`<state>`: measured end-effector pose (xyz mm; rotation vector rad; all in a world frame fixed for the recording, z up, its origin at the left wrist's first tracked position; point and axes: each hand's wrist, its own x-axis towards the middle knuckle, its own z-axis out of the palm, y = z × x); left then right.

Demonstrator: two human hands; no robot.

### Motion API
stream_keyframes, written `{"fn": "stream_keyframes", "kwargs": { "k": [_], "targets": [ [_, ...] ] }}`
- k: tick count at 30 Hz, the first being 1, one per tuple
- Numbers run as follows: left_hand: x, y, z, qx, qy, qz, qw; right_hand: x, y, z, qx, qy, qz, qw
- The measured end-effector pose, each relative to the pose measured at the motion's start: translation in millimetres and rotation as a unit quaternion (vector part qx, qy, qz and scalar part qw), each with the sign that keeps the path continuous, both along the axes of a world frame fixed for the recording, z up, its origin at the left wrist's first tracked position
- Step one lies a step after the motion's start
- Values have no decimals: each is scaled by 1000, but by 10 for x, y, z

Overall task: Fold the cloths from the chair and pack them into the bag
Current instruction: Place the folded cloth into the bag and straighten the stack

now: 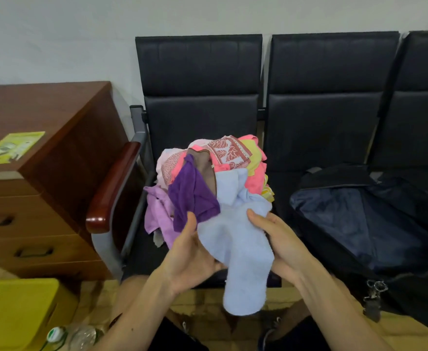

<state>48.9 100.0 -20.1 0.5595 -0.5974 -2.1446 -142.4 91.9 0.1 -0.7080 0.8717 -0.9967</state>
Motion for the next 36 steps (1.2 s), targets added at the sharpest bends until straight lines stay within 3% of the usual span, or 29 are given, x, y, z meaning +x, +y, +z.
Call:
{"fn": "stream_keyframes", "kwargs": {
  "k": [4,7,12,17,26,29,31,36],
  "targets": [
    [-75,69,-48,-81,-196,27,977,-79,-76,-4,-12,-38,0,999],
    [-84,4,51,-89,-252,75,961,-128,-29,-105,-15,-67,29,997],
    [-90,-91,63,-114,-347,115,924,-114,148,-294,64,30,13,997],
    [-16,-133,-49,-100,-392,82,911,-239,68,-245,47,106,-1,993],
    [16,-417,134,-61,-348,-25,935,-372,-236,18,-7,188,69,980],
    [56,-600,556,-167,-342,-24,925,-415,-355,438,-110,222,58,967],
    [85,-641,946,-269,-349,22,897,-475,-384,838,-211,239,27,947],
    [143,-619,1647,-544,-357,111,751,-622,-374,1543,-419,273,-16,866]
  ]
}}
